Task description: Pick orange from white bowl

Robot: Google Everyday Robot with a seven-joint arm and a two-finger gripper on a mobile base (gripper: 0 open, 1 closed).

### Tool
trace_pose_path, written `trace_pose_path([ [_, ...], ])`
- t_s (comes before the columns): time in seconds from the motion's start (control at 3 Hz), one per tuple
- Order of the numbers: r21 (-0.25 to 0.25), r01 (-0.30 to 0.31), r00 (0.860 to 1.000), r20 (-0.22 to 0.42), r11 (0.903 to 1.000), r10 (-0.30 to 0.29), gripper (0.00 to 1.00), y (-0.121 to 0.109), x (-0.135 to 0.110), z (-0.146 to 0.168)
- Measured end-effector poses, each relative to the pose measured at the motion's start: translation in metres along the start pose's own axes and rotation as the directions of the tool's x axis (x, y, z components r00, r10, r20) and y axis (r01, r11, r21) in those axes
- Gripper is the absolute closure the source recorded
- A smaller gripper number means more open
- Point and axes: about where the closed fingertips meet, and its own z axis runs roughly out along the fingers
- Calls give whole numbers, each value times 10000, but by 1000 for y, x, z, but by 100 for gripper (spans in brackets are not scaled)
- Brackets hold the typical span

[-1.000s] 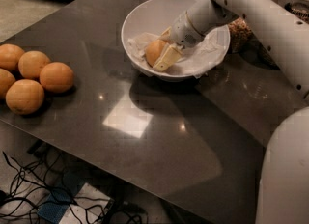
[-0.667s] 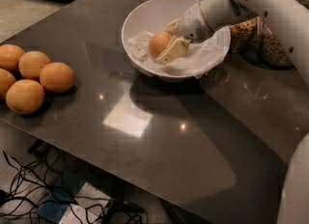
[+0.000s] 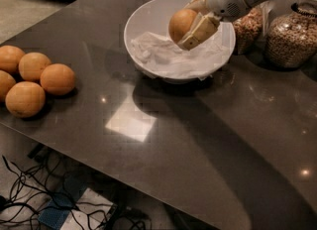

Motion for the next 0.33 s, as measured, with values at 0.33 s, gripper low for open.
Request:
trace_pose_path([
  [0.33,0,0,10000,0,10000,0,100,0,0,0],
])
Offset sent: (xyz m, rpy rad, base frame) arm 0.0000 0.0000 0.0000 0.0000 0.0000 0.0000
